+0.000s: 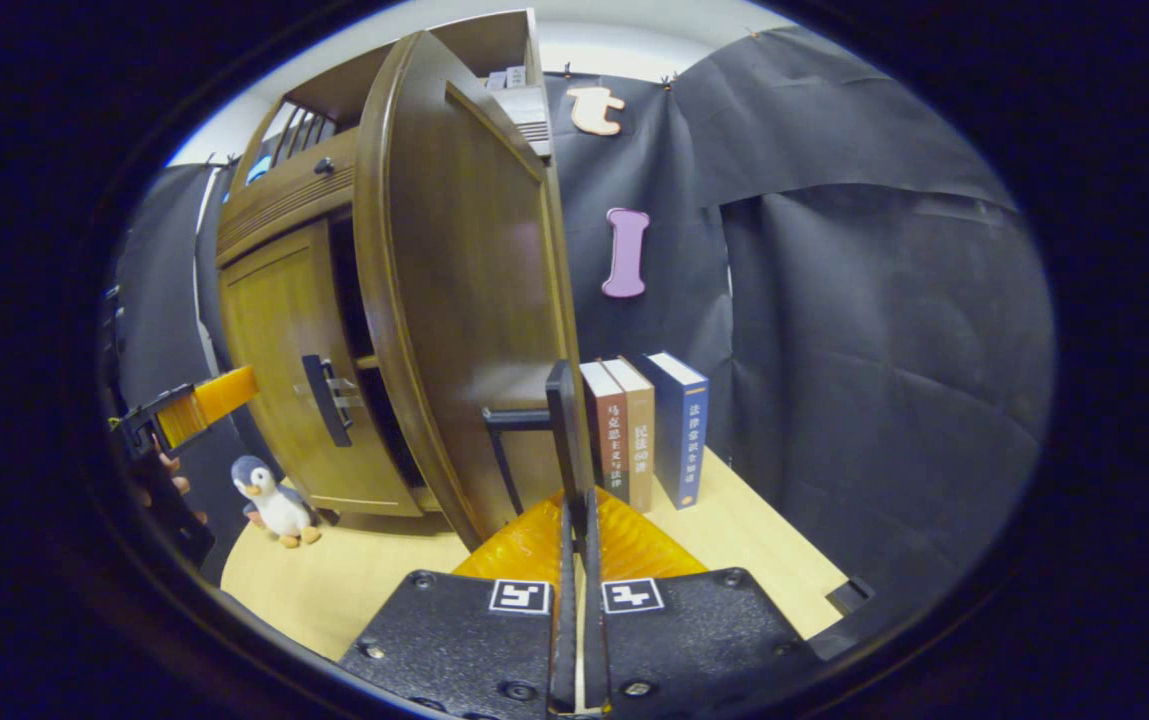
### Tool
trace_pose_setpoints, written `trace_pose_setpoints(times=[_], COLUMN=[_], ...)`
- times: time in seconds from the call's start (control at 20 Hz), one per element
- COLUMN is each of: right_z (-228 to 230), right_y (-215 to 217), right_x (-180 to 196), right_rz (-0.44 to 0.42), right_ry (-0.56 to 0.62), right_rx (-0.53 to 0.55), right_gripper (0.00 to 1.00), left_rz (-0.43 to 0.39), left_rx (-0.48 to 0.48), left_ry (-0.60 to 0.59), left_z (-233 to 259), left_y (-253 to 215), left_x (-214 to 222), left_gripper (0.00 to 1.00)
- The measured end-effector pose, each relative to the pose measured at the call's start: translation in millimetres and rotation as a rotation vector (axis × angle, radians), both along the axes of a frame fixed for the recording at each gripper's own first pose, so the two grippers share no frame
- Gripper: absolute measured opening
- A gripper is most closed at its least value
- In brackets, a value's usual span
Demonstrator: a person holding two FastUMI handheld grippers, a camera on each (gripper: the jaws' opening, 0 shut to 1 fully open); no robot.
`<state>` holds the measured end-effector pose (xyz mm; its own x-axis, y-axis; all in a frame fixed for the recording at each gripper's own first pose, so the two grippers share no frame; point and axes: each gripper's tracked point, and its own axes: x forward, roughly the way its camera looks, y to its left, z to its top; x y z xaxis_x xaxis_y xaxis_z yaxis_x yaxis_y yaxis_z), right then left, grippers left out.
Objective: Open the right door of the double-door shoe cabinet with the right hand, and open the left door with the left hand.
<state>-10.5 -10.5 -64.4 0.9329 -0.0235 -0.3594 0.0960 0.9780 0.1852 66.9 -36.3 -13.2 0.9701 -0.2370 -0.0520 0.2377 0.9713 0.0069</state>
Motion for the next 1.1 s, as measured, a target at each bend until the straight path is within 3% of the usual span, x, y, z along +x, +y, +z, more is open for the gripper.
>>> trace_pose_setpoints(times=[0.1,0.15,0.35,0.7,0.75,0.8,0.85,0.9,0.95,1.0,1.05,1.1], right_z=[1,0,0,7,9,11,12,14,14,13,12,14], right_y=[-17,-23,-37,-72,-72,-72,-74,-76,-78,-80,-80,-81], right_x=[-1,-1,-5,-27,-29,-32,-34,-37,-39,-41,-43,-45], right_rz=[-0.039,-0.042,-0.045,-0.14,-0.139,-0.143,-0.155,-0.167,-0.182,-0.189,-0.193,-0.198], right_ry=[-0.007,-0.011,-0.015,-0.05,-0.056,-0.061,-0.07,-0.076,-0.075,-0.064,-0.057,-0.057], right_rx=[-0.003,0.004,-0.007,-0.003,-0.005,-0.01,-0.014,-0.017,-0.02,-0.021,-0.02,-0.021], right_gripper=[0.06,0.06,0.05,0.04,0.04,0.04,0.04,0.02,0.02,0.04,0.05,0.06], left_rz=[-0.004,0.003,0.041,0.051,0.052,0.057,0.066,0.064,0.064,0.056,0.056,0.061], left_rx=[-0.007,-0.008,-0.033,-0.024,-0.022,-0.02,-0.017,-0.016,-0.016,-0.02,-0.014,-0.005], left_ry=[0.004,0.015,0.068,0.144,0.15,0.146,0.144,0.155,0.166,0.184,0.199,0.196], left_z=[-1,-5,-21,-51,-54,-57,-58,-63,-70,-76,-82,-82], left_y=[-2,-2,3,0,-1,-1,1,0,1,-3,-4,-2], left_x=[8,11,30,72,77,82,85,90,99,106,111,115], left_gripper=[1.0,0.96,0.96,0.95,0.93,0.79,0.92,0.92,0.77,0.92,0.81,0.8])
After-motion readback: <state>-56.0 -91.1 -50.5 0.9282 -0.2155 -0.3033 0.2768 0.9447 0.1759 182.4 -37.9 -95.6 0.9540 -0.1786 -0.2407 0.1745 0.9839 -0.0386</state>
